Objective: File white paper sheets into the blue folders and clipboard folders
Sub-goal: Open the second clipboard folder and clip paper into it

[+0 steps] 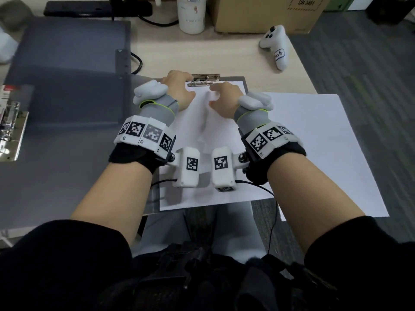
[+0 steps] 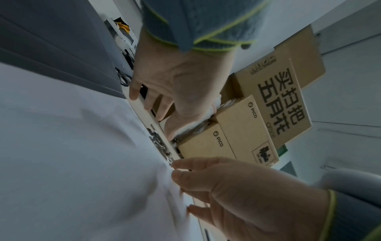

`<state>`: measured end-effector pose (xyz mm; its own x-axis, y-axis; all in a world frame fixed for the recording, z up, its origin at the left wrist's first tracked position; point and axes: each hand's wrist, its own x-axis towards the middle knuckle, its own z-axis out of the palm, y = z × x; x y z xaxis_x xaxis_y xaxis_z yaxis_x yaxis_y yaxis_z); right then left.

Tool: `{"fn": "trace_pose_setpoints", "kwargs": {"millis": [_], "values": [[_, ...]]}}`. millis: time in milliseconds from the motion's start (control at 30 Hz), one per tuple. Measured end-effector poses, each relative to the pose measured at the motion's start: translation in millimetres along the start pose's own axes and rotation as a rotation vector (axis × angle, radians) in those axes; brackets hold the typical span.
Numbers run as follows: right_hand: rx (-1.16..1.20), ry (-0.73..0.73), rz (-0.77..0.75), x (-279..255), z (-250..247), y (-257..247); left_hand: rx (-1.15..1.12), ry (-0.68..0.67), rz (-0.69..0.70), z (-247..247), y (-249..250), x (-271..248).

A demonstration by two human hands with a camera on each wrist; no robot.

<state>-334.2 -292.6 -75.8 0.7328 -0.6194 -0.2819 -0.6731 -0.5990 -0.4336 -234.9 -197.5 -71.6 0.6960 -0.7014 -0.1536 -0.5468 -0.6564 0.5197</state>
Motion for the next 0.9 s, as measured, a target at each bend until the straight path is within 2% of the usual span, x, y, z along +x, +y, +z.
{"fn": "trace_pose_setpoints", "kwargs": {"millis": [233, 500, 600, 800, 900], "values": [[0.078, -0.053, -0.071, -53, -21, 18, -0.217, -0.235, 0.138, 11, 25, -40], [0.276, 0.023, -0.034, -119, -30, 61, -0.229, -0.340, 0.247, 36, 60, -80], [0.332, 0.115, 0.016, -133, -30, 80, -0.206, -0.351, 0.241, 49, 71, -91], [0.311, 0.451, 0.225, -152, -28, 128, -0.039, -0.325, 0.274, 80, 97, -111], [0.226, 0.484, 0.398, -156, -24, 157, 0.078, -0.311, 0.313, 92, 106, -114]]}}
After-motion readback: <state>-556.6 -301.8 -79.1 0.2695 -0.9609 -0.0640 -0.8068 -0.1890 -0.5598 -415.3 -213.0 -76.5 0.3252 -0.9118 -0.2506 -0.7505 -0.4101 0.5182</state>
